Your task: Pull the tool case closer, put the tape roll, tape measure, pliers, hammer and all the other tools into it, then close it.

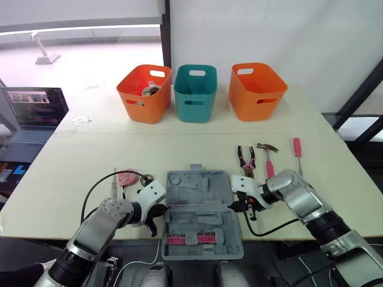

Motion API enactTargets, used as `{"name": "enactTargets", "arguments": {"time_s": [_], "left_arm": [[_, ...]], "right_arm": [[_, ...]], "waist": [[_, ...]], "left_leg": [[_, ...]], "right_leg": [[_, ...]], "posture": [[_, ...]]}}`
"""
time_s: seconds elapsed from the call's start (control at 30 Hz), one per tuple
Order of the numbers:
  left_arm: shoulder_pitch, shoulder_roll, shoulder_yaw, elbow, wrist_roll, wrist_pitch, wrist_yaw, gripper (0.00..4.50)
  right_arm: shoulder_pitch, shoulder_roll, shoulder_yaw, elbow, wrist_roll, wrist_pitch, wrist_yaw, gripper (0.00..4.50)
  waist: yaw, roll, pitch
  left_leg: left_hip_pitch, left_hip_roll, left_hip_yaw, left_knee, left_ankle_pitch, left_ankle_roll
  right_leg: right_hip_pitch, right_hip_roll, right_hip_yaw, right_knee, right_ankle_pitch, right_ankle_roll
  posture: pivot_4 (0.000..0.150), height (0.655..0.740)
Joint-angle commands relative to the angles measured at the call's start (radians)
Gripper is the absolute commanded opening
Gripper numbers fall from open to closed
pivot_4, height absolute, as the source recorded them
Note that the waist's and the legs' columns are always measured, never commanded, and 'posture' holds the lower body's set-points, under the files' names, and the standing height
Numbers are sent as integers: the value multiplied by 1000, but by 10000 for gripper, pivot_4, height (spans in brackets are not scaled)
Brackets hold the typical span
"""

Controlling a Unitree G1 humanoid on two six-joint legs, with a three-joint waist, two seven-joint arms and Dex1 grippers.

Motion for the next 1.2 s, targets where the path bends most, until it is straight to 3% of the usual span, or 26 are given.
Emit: {"name": "enactTargets", "arguments": {"time_s": [0.03, 0.17, 0.37, 0.47, 0.57, 0.6, 0.67, 0.7, 0.77, 0.8, 0.93, 1.2], "left_arm": [[66, 68, 64, 20, -6, 6, 3, 291], [138, 133, 163, 19, -17, -50, 17, 291], [274, 128, 433, -48, -124, -168, 8, 291], [399, 161, 539, -74, -178, -223, -77, 12322], [503, 125, 726, -24, -269, -318, -138, 28340], [534, 123, 770, 0, -274, -367, -159, 34062], [599, 134, 832, 51, -260, -475, -211, 43270], [622, 133, 870, 83, -263, -523, -231, 45000], [648, 129, 926, 135, -277, -578, -251, 45000], [665, 126, 959, 164, -283, -613, -264, 45000], [667, 105, 1076, 275, -357, -656, -273, 45000], [669, 106, 1063, 294, -365, -693, -273, 45000]], "right_arm": [[-6, -53, -40, 50, 6, 9, -13, 0], [-25, -99, -81, 72, 32, 11, -19, 0], [30, -150, -274, 17, 235, 71, 41, 0], [52, -175, -359, 39, 299, 85, 37, 0], [72, -196, -454, 85, 368, 61, 47, 13346], [78, -201, -478, 95, 383, 51, 47, 19793], [79, -211, -515, 124, 403, 30, 41, 28782], [78, -219, -533, 146, 413, 24, 42, 33160], [79, -236, -548, 179, 420, 6, 47, 43401], [82, -244, -561, 202, 425, -5, 51, 44663], [111, -285, -573, 270, 405, -89, 64, 44663], [72, -284, -563, 231, 477, 5, 106, 44663]], "waist": [[-1, 0, 0], [-3, 0, 0], [-3, 1, 1], [2, 1, 1], [4, 1, 1], [6, 1, 1], [8, 1, 1], [9, 2, 1], [11, 2, 1], [14, 2, 1], [23, 2, 1], [21, 2, 1]], "left_leg": [[0, 0, 0, 0, 0, 0], [0, 0, 0, 0, 0, 0], [-1, 1, 0, -2, 0, 0], [-3, 1, 0, -1, -1, 1], [-3, 1, 2, -1, -1, 1], [-3, 1, 2, -1, -1, 1], [-3, 1, 3, -1, -1, 1], [-3, 1, 3, -1, -1, 1], [-3, 1, 5, -1, -1, 1], [-3, 1, 5, -1, -1, 1], [-3, 1, 6, -1, -1, 1], [-3, 1, 7, -1, -2, 2]], "right_leg": [[0, 0, 0, 0, 0, 0], [-1, 0, 0, 0, 0, 0], [-3, 0, 1, 0, 0, -1], [-3, -1, 1, -2, 0, 0], [-3, -2, 2, -3, 0, -1], [-3, -2, 1, -4, -1, -2], [-3, -2, 1, -4, -2, -4], [-3, -2, 1, -4, -2, -4], [-3, -3, 1, -4, -2, -5], [-3, -3, 1, -5, -2, -5], [-3, -4, 1, -5, -2, -5], [-3, -4, 1, -5, -2, -5]], "posture": [[1500, 7400], [1500, 7400], [1500, 7400], [1500, 7400], [1500, 7400], [1500, 7400], [1500, 7400], [1500, 7400], [1500, 7400], [1500, 7400], [1500, 7400], [1500, 7400]]}}
